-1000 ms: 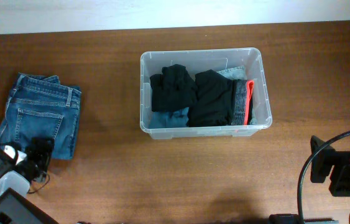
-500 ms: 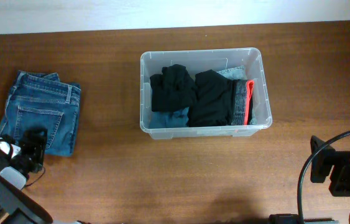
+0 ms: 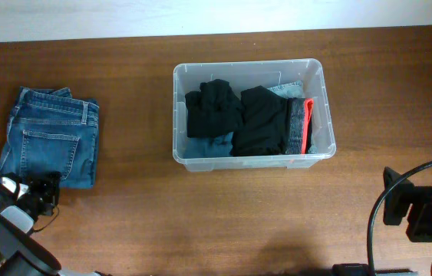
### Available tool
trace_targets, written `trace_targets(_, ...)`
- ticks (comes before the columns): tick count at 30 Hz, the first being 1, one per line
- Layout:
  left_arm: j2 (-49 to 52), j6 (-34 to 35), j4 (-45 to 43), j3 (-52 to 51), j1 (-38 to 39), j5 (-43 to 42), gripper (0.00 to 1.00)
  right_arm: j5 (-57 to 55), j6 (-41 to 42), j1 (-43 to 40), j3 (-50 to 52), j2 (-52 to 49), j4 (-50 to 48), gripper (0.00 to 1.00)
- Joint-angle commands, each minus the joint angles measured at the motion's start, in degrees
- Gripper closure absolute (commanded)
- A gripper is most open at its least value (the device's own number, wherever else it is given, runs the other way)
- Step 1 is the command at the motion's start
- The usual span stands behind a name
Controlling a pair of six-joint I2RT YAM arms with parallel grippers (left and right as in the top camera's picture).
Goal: Pack container
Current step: 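Lift the blue jeans with the left gripper and carry over the bin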
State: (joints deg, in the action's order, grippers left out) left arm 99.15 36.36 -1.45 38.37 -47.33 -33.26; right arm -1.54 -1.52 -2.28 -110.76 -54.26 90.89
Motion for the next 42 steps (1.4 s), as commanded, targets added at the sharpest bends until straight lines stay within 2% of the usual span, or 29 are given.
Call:
trace_targets(1,2.64,0.31,0.11,-1.97,0.66,-1.86,0.78,-0.66,0.33,-0.37,-0.09,-0.15,-0.22,0.02)
trace_targets(6,0.66,0.35,-1.36,-0.26,0.66,-8.79,0.94,-0.66,0.33,-0.37,-0.09,-0.15,-0.22,0.02)
trace_targets(11,-4.68,0.35,-1.31,1.84,0.68,-12.52,0.99,-0.66,0.33,-0.37,-0.09,-0.15,-0.22,0.01)
trace_targets(20,-18.36,0.28,-2.1,6.12,0.94,-15.41,0.99,-0.66,0.33,-0.37,-0.09,-0.15,-0.22,0.01)
trace_targets(26,-22.16,0.31,-3.37,11.43,3.89,-16.94,0.99,-0.66,0.33,-0.37,-0.09,-0.15,-0.22,0.01)
trace_targets(34,-22.14,0.55,-13.35,19.32,13.51,-19.43,0.99,-0.66,0.33,-0.37,-0.09,-0.15,-0.22,0.02)
trace_targets(42,-22.14,1.88,-25.18,25.16,22.82,-15.76,0.99,-0.66,0.33,-0.37,-0.09,-0.15,-0.22,0.01)
